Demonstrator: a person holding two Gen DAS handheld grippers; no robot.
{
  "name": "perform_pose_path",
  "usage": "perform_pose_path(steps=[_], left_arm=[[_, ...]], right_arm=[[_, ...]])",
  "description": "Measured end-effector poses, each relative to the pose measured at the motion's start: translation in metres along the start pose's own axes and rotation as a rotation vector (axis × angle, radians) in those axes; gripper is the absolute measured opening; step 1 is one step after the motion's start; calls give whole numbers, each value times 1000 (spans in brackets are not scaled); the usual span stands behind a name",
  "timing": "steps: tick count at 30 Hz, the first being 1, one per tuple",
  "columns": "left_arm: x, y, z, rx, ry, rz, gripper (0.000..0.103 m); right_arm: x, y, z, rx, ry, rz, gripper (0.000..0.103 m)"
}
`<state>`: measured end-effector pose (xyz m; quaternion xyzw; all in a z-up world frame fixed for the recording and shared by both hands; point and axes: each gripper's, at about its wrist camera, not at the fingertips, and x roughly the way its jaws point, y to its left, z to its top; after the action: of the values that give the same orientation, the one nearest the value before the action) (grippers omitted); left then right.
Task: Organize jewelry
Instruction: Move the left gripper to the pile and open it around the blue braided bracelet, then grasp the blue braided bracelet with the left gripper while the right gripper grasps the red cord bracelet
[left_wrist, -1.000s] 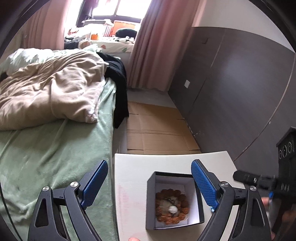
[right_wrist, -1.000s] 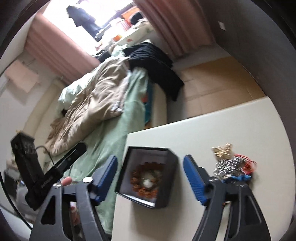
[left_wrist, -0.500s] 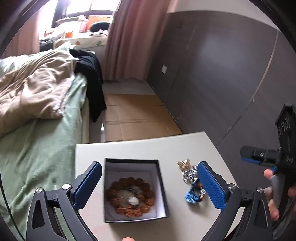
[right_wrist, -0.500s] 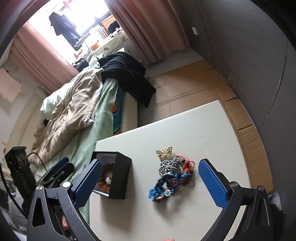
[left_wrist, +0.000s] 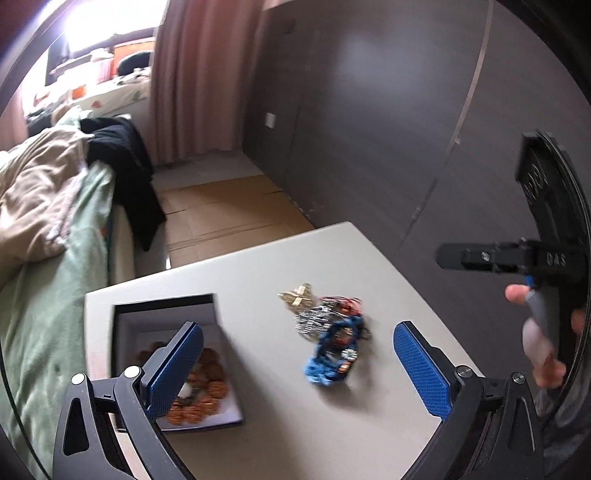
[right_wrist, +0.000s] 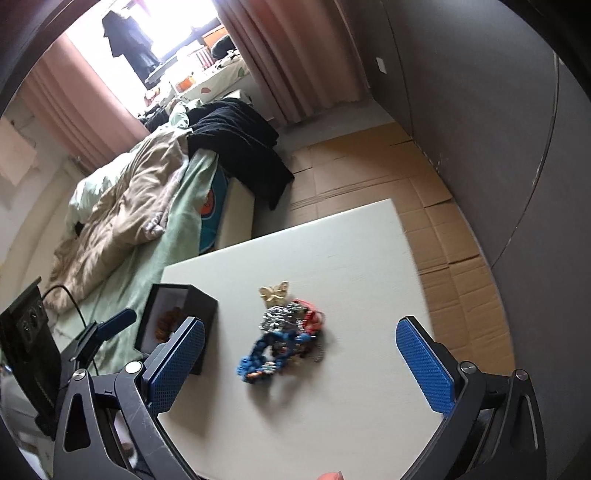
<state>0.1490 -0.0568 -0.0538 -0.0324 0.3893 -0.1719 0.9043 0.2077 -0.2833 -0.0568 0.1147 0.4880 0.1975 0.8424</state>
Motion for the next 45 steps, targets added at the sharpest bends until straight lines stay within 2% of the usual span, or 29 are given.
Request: perform_pose_path(steps=[2, 7, 13, 18, 26, 28, 30, 32, 33, 35, 36, 37, 39, 41, 45], left_arm=[[6, -9, -3, 23, 11, -10, 99], [24, -25, -9, 40, 65, -54, 74], [41, -35, -15, 52, 106, -71, 62], [54, -39, -19, 50, 140, -51, 54], [78, -51, -29, 118, 194, 24, 53], [87, -51, -34, 131, 226, 43, 40], [95, -50, -38, 137, 250, 56, 36], [95, -50, -38, 149, 237, 86, 25], [95, -48, -37, 140, 234, 91, 13], [91, -39, -33, 88, 219, 69, 13], [87, -34, -30, 57, 202, 58, 13], [84, -31, -28, 44, 191, 57, 13], [76, -25, -20, 17, 158, 42, 13], [67, -19, -14, -5, 131, 29, 13], [56, -10, -8, -46, 95, 8, 13]], right_arm=[[0, -6, -3, -18, 21, 14, 103], [-7, -18, -8, -68, 35, 12, 103], [-11, -35, -14, -78, 43, 17, 103], [-10, -53, -16, -63, 49, -12, 103], [-11, -62, -15, -45, 46, -51, 103], [-11, -62, -14, -43, 43, -54, 103], [-11, -61, -14, -44, 42, -56, 103], [-10, -60, -14, -45, 44, -48, 103], [-8, -59, -14, -47, 50, -44, 103], [-2, -56, -15, -46, 61, -34, 103], [2, -55, -16, -44, 72, -23, 96], [5, -53, -17, -43, 83, -15, 85], [16, -48, -17, -38, 114, 10, 72], [25, -43, -17, -29, 132, 16, 67], [46, -28, -17, -26, 163, 47, 47]])
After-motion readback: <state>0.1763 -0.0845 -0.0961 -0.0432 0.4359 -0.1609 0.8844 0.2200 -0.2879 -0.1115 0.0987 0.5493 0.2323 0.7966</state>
